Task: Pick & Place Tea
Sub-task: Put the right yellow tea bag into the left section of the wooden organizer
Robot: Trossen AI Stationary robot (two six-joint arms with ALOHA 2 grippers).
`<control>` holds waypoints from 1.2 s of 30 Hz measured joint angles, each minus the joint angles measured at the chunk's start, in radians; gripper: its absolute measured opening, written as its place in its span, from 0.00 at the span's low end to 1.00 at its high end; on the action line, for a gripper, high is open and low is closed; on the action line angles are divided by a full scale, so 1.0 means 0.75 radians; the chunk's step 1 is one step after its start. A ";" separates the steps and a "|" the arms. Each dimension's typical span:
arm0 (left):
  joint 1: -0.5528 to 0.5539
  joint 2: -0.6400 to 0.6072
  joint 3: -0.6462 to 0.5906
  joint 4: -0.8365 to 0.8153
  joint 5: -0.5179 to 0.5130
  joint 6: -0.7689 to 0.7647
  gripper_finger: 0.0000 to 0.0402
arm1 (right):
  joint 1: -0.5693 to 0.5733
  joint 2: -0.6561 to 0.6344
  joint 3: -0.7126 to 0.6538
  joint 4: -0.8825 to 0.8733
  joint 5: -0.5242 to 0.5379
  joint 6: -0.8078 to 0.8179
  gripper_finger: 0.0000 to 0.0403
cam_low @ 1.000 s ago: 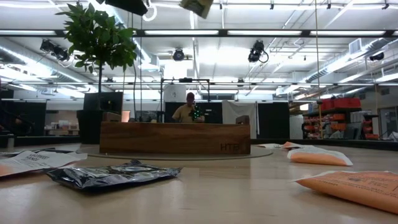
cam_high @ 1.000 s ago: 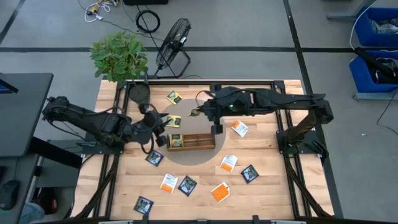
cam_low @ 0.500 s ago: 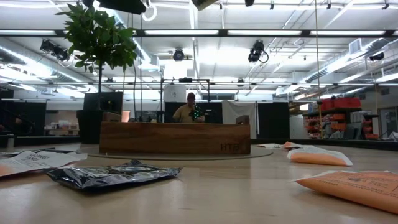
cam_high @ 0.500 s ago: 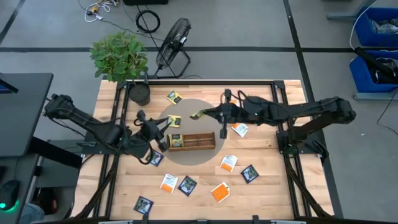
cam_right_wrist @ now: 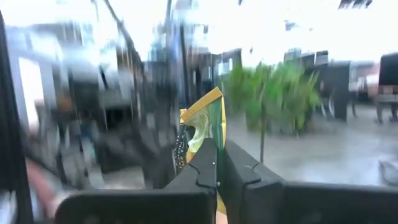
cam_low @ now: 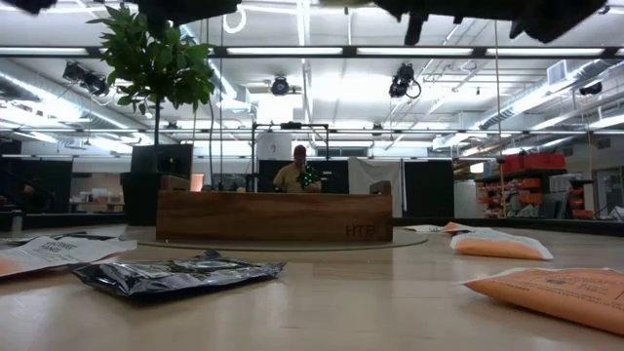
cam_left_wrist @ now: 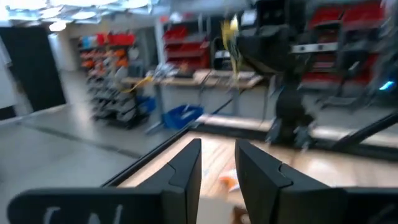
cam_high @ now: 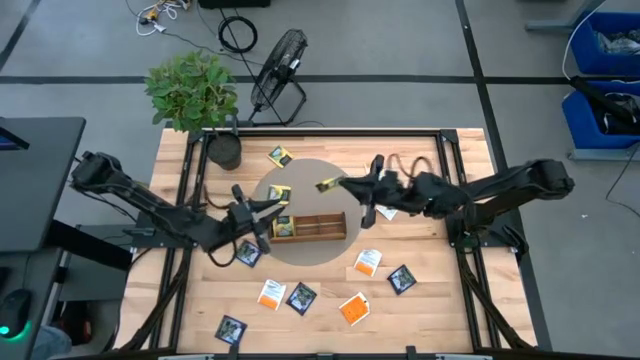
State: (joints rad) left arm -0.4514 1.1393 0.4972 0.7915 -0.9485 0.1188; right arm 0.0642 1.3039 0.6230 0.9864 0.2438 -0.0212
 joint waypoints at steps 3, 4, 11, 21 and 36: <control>0.054 0.000 -0.094 0.293 0.150 0.055 0.25 | 0.004 0.031 -0.064 0.283 0.000 0.035 0.00; 0.076 0.000 -0.118 0.370 0.204 0.063 0.25 | 0.006 0.042 -0.076 0.354 -0.002 0.044 0.00; 0.218 0.000 -0.142 0.553 0.438 0.060 0.25 | 0.007 0.158 -0.002 0.508 -0.025 0.053 0.00; 0.342 0.000 -0.061 0.552 0.687 -0.004 0.25 | 0.013 0.367 0.243 0.512 -0.056 -0.026 0.00; 0.358 0.000 -0.060 0.558 0.707 -0.002 0.25 | 0.013 0.505 0.463 0.398 -0.061 -0.053 0.00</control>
State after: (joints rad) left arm -0.1825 1.1393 0.4522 1.2098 -0.4183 0.1169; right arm 0.0738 1.6824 0.9704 1.2850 0.1982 -0.0612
